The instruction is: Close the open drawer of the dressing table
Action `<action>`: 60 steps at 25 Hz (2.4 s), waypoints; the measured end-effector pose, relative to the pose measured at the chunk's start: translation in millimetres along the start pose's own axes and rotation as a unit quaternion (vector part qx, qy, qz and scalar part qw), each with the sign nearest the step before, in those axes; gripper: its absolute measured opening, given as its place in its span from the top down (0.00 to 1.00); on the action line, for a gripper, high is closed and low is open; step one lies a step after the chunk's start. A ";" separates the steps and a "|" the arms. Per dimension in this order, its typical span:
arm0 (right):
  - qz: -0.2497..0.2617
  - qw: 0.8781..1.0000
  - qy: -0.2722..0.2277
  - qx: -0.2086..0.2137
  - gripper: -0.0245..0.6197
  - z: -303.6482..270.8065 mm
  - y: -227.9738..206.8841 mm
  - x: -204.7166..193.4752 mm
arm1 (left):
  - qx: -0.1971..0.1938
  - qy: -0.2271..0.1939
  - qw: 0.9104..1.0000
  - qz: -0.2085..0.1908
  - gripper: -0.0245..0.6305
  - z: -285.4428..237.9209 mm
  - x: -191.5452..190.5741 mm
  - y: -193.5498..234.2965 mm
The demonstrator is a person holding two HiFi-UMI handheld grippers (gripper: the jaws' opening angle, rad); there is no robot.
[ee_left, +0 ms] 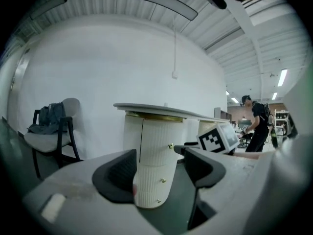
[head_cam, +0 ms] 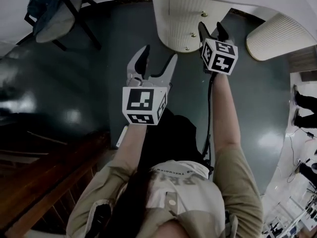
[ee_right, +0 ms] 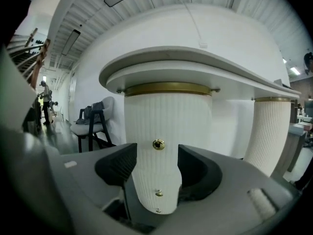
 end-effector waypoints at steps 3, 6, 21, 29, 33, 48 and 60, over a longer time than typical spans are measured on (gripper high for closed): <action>-0.009 1.000 0.011 -0.003 0.55 15.5 2.9 19.9 | 0.001 0.008 1.000 0.010 0.47 4.1 31.9 -4.3; -0.011 1.000 0.018 -0.003 0.55 34.2 5.2 50.7 | 0.004 0.025 1.000 0.013 0.47 9.6 64.7 -9.8; -0.037 0.999 0.022 0.011 0.58 128.5 30.9 285.1 | 0.009 0.032 0.999 0.017 0.47 32.4 305.5 -24.1; -0.020 1.000 -0.007 -0.001 0.65 178.7 39.9 376.9 | 0.019 -0.006 1.000 0.017 0.70 48.9 382.6 -24.0; -0.001 1.000 -0.025 -0.005 0.73 199.7 41.9 399.5 | 0.021 -0.021 0.999 0.014 0.79 55.1 396.8 -28.0; -0.023 0.996 -0.079 -0.036 0.95 241.9 35.1 419.7 | 0.005 -0.070 0.997 -0.025 0.95 54.7 425.8 -33.8; 0.013 0.993 -0.114 -0.042 0.95 225.9 38.3 442.4 | 0.009 -0.073 0.997 -0.037 0.95 40.9 434.0 -24.8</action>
Point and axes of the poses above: the fingertips, and each gripper's own axes: z backward along the fingers, y to its left, x out of its top, the point moved 6 cm from there along z, backward along the fingers, and after that the axes turned 11 degrees about -y, right-handed, at the moved point
